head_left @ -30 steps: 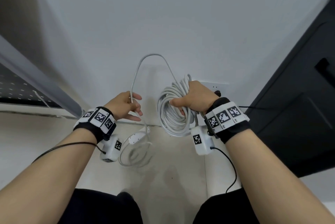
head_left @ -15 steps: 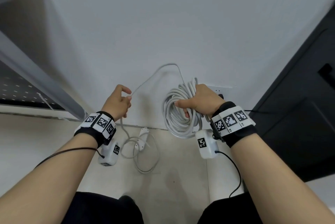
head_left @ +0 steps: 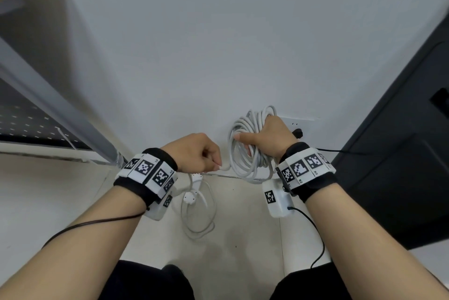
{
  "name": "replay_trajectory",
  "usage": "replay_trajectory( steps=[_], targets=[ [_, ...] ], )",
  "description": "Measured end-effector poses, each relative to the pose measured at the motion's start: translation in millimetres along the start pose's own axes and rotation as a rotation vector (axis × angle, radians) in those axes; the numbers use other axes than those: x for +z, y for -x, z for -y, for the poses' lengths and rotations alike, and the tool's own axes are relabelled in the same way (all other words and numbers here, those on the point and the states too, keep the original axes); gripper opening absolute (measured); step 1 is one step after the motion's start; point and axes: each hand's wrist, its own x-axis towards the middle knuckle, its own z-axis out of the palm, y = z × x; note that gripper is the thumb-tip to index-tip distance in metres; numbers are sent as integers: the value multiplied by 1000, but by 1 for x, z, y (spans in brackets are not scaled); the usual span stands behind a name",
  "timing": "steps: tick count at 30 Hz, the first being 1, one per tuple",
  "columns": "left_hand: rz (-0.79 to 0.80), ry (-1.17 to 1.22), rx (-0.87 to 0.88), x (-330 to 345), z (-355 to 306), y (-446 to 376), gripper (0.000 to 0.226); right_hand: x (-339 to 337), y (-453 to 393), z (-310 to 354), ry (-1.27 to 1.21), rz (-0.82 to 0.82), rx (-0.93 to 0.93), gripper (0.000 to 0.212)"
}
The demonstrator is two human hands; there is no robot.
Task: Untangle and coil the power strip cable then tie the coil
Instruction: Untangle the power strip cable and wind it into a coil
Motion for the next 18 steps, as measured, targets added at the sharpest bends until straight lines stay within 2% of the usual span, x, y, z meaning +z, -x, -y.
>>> replay_trajectory(
  steps=[6,9,13,18],
  targets=[
    [145,79,19,-8,-12,9,4,4,0,2,172,-6,-35,32],
    [209,-24,-71,-16,-10,12,8,2,-1,3,200,-10,-15,31],
    [210,-129,-177,-18,-1,11,21,-2,-4,1,159,-67,24,33],
    [207,54,-12,-6,-10,7,9,12,-4,-3,138,-55,-18,27]
  ],
)
